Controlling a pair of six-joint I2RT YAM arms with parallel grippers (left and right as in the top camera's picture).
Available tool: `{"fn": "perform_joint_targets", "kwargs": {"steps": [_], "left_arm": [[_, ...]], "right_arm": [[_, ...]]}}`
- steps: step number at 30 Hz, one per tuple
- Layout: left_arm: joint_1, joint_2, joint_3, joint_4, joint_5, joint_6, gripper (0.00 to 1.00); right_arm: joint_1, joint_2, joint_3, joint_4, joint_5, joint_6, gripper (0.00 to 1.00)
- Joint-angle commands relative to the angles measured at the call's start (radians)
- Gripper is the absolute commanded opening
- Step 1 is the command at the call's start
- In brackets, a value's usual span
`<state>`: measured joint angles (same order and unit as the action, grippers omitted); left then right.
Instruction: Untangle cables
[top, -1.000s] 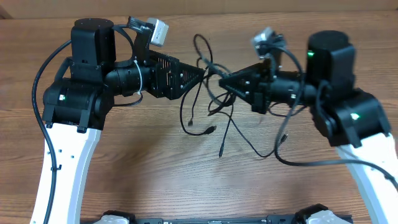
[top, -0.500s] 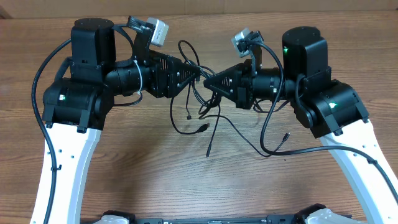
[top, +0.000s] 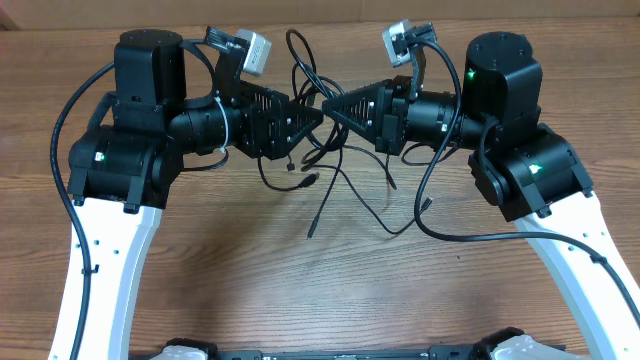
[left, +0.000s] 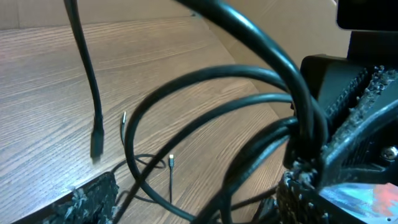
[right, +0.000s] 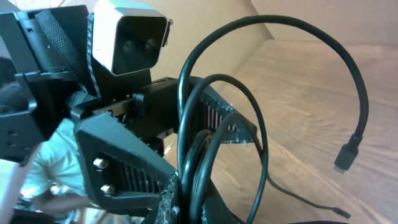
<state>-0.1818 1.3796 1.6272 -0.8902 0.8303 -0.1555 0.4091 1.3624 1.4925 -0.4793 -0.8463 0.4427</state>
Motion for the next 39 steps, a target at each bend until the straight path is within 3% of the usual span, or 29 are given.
{"fn": "perform_joint_targets", "kwargs": {"steps": [1,10,17,23,28,32,39], "left_arm": [[-0.002,0.006,0.002,0.002,-0.007,0.022,0.81],[-0.002,0.006,0.002,-0.003,-0.056,0.021,0.77],[-0.002,0.008,-0.028,-0.005,-0.063,0.021,0.77],[-0.002,0.008,-0.095,0.001,-0.127,0.021,0.77],[-0.002,0.027,-0.135,0.016,-0.127,0.021,0.76],[-0.002,0.065,-0.134,0.016,-0.127,0.021,0.76],[-0.002,0.133,-0.134,0.016,-0.123,0.020,0.73]], "right_arm": [[0.011,-0.010,0.002,0.012,-0.072,0.071,0.04],[0.011,-0.010,0.002,0.089,-0.288,0.188,0.04],[0.011,-0.016,0.002,0.165,-0.360,0.190,0.04],[0.011,-0.036,0.002,0.381,-0.475,0.269,0.05],[0.011,-0.040,0.002,0.637,-0.525,0.444,0.13],[0.011,-0.040,0.002,0.809,-0.549,0.570,0.27],[0.010,-0.040,0.002,0.868,-0.570,0.617,0.19]]}}
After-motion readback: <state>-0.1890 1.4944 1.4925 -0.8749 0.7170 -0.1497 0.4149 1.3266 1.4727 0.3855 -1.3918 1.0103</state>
